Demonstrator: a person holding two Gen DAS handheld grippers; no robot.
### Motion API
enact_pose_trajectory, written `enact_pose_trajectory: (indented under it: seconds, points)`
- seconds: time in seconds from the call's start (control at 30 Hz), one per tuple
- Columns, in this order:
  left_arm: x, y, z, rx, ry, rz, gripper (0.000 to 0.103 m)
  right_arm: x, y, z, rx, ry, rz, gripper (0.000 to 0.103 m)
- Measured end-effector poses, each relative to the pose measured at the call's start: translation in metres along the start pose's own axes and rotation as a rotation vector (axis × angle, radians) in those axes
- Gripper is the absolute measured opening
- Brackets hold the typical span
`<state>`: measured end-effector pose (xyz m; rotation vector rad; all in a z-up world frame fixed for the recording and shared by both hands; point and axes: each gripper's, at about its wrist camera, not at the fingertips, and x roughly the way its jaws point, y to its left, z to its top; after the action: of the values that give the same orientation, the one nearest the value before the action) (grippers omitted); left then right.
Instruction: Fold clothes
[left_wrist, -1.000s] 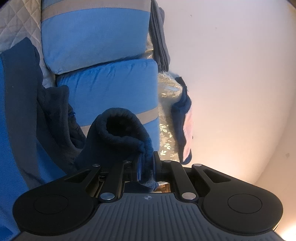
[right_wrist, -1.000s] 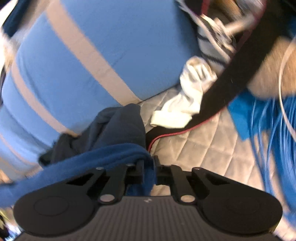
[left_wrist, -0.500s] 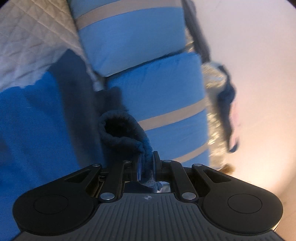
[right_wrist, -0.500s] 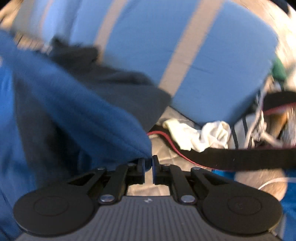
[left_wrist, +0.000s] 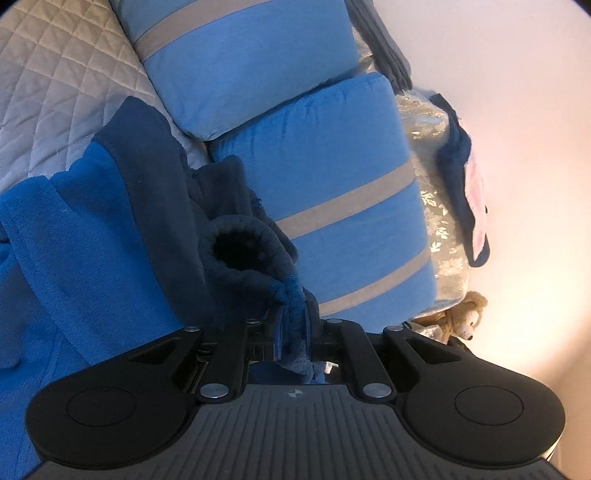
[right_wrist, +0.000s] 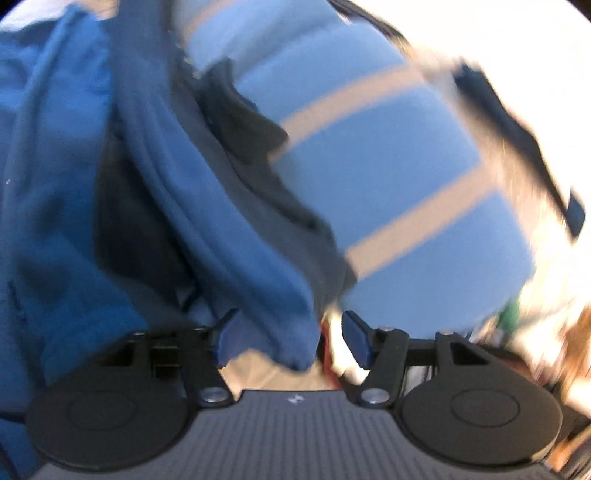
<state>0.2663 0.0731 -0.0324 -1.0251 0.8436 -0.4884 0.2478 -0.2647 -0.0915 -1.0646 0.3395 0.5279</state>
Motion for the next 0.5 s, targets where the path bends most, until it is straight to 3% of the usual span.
enact_pose_trajectory:
  seconds: [0.13, 0.2, 0.23, 0.3, 0.33, 0.37, 0.5]
  points:
    - [0.005, -0.011, 0.003, 0.015, -0.007, 0.001, 0.007, 0.008, 0.016, 0.012, -0.154, -0.017, 0.035, 0.069]
    - [0.01, -0.024, 0.008, 0.038, -0.007, 0.0, 0.007, 0.015, 0.021, 0.013, -0.194, -0.023, 0.042, 0.051]
    - [0.013, -0.033, 0.011, 0.059, -0.005, 0.005, 0.007, 0.018, 0.022, 0.013, -0.195, -0.025, 0.046, 0.033]
    - [0.027, -0.064, 0.023, 0.139, 0.006, 0.017, 0.007, 0.021, 0.01, 0.016, -0.081, -0.025, 0.046, 0.026]
    - [0.034, -0.083, 0.029, 0.182, 0.008, 0.013, 0.007, 0.022, 0.003, 0.017, -0.018, -0.024, 0.045, 0.014]
    - [0.04, -0.102, 0.035, 0.223, 0.008, 0.006, 0.007, 0.023, -0.012, 0.017, 0.083, -0.022, 0.04, 0.009]
    - [0.03, -0.176, 0.035, 0.504, -0.016, -0.131, 0.008, 0.016, -0.064, 0.014, 0.388, -0.032, -0.058, 0.009]
